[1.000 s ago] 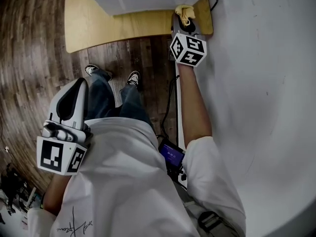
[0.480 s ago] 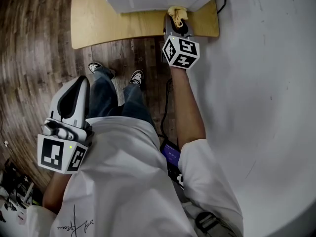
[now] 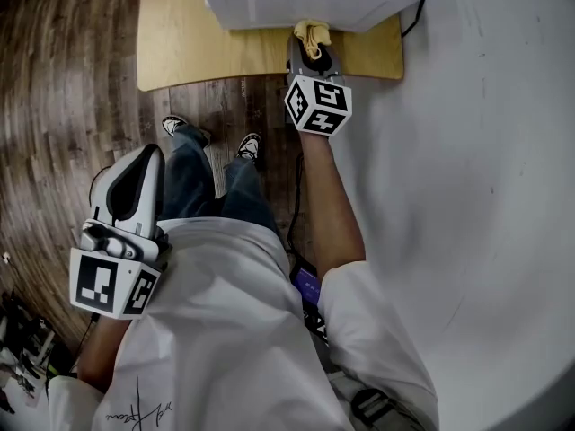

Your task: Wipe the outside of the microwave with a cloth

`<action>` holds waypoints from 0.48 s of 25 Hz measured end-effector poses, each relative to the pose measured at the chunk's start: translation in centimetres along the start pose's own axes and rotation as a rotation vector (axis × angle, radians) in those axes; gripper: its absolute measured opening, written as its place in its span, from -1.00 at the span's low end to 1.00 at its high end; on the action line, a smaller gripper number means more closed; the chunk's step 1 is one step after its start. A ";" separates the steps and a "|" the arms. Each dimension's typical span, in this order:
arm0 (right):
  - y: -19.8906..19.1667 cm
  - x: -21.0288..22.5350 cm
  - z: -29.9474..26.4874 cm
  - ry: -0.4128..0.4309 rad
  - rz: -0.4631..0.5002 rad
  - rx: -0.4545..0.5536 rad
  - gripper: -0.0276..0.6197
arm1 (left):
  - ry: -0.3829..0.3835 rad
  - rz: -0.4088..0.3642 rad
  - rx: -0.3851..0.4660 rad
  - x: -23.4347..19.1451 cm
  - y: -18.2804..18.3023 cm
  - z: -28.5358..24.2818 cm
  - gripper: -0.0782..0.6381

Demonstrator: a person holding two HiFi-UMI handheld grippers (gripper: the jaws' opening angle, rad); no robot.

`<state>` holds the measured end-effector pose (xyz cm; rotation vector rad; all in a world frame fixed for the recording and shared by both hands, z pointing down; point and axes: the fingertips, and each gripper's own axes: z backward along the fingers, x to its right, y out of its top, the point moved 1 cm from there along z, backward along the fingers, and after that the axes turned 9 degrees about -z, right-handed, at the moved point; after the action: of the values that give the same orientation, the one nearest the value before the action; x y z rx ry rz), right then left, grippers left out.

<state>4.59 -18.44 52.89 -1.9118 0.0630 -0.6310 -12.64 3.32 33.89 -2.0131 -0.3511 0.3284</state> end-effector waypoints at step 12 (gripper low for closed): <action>-0.8 -3.3 -1.0 0.021 -0.017 -0.036 -0.55 | 0.013 0.003 -0.006 -1.1 0.1 0.4 -0.80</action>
<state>1.11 -17.84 52.59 -1.9429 0.0715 -0.6654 -13.80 3.15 33.74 -2.0206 -0.3416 0.3166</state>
